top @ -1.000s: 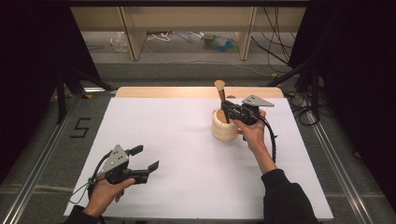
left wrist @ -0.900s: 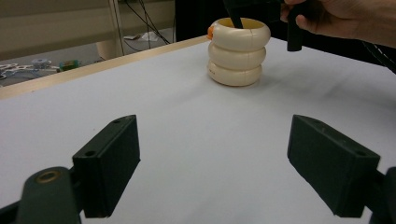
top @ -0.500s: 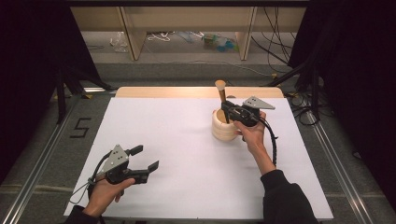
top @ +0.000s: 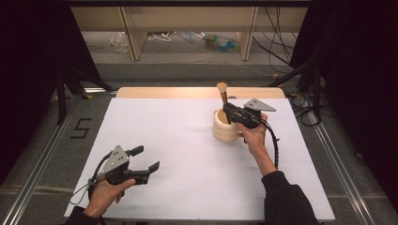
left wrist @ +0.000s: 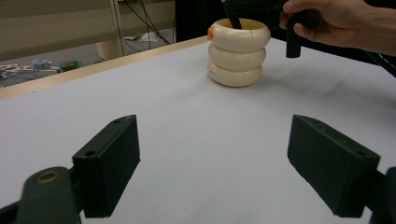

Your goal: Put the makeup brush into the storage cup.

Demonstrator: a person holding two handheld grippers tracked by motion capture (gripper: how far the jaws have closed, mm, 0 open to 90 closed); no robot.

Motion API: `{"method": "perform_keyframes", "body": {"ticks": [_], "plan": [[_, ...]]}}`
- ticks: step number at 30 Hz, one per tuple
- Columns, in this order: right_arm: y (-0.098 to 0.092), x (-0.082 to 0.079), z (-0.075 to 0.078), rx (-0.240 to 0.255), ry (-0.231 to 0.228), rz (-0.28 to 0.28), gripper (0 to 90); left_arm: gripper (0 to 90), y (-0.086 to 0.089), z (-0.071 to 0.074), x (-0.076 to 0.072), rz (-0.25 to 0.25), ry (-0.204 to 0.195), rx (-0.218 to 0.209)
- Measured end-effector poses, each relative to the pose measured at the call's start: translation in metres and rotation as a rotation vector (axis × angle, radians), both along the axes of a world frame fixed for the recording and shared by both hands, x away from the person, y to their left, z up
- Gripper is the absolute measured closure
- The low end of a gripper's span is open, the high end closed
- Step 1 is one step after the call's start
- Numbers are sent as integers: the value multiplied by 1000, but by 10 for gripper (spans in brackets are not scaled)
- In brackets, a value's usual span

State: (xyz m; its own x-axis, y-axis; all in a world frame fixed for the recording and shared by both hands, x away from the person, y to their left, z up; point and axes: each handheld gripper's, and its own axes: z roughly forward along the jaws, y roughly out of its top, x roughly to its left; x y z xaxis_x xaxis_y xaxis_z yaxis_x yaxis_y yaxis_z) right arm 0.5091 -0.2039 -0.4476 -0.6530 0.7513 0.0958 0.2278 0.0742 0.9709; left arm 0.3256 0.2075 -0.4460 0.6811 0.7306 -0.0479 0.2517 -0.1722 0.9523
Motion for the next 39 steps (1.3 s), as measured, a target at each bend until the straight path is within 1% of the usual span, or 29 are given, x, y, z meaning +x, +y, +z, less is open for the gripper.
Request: {"method": "perform_keyframes", "body": {"ticks": [2, 3, 5, 6, 7, 8, 9, 10, 11, 12, 14, 15, 16, 17, 18, 20, 23, 24, 26, 27, 28, 30, 32, 33, 34, 35, 37, 38, 39], "plan": [[1, 0, 0, 6, -7, -1, 742, 170, 0, 0, 0, 0, 0, -1], [0, 0, 0, -3, 1, -1, 742, 169, 0, 0, 0, 0, 1, -2], [0, 0, 0, 8, -1, 7, 741, 169, 0, 0, 0, -1, 0, 1], [0, 0, 0, 5, 7, 6, 731, 169, 0, 0, 0, 0, 0, 1], [0, -1, 0, 17, 18, 12, 691, 169, 0, 0, 0, -1, 1, -1], [0, 0, 0, 25, 10, 6, 643, 169, 0, 0, 0, 0, 2, -3], [-1, 0, 1, 8, 13, -12, 587, 169, 0, 0, 0, 0, 3, -3], [-1, 0, 2, 4, 15, -19, 536, 169, 0, 0, 0, 0, 1, -1], [-1, 0, 2, 10, 15, -21, 488, 169, 0, 0, 0, 0, 0, -1], [-1, 0, 3, 16, 33, -42, 428, 170, 0, 0, 0, 0, 0, -1], [-2, 0, 5, 22, 33, -46, 431, 170, 0, 0, 0, 0, 4, -2], [-3, -1, 6, 31, 24, -41, 421, 169, -1, -1, 0, -4, 2, -6], [-3, -1, 7, 29, 28, -45, 411, 169, -1, -1, 0, -1, 8, -14], [-4, -1, 8, 23, 24, -45, 400, 170, -1, -1, 0, 2, 9, -9], [-4, -2, 10, 32, 35, -45, 391, 170, -1, -1, 0, 3, 10, -9], [-5, -3, 12, 40, 30, -50, 380, 170, -1, 0, 0, -3, 1, 3], [-6, -6, 17, 27, 35, -64, 364, 169, -1, 0, 0, -2, 1, 2], [-6, -6, 19, 32, 33, -57, 364, 170, -1, 0, 0, -2, 1, 2], [-5, -8, 21, 21, 30, -64, 359, 169, -1, 0, 0, -2, 2, 2], [-4, -9, 22, 21, 31, -65, 356, 169, -1, 0, 0, -2, 2, 2], [-3, -9, 23, 31, 26, -63, 353, 169, -1, 0, 0, -2, 2, 3], [-3, -10, 25, 14, 38, -68, 346, 170, -1, 0, 0, -1, 3, 1], [-1, -11, 26, 9, 34, -69, 337, 169, -1, 0, 0, -3, 2, 3], [-1, -12, 26, 5, 45, -71, 332, 169, -1, 0, 0, -3, 2, 4], [-1, -13, 27, 9, 55, -56, 325, 169, -1, -1, 0, -3, 1, 3], [-1, -13, 27, 20, 60, -55, 320, 169, -1, -1, 0, -1, 4, -2], [-1, -14, 29, 26, 49, -53, 319, 169, -1, 0, 1, -4, -1, 2], [-2, -15, 30, 19, 57, -57, 317, 170, -1, -1, 0, 1, 6, -5], [-1, -15, 31, 20, 60, -61, 315, 170, -1, 0, 0, -4, 1, 5]]}}
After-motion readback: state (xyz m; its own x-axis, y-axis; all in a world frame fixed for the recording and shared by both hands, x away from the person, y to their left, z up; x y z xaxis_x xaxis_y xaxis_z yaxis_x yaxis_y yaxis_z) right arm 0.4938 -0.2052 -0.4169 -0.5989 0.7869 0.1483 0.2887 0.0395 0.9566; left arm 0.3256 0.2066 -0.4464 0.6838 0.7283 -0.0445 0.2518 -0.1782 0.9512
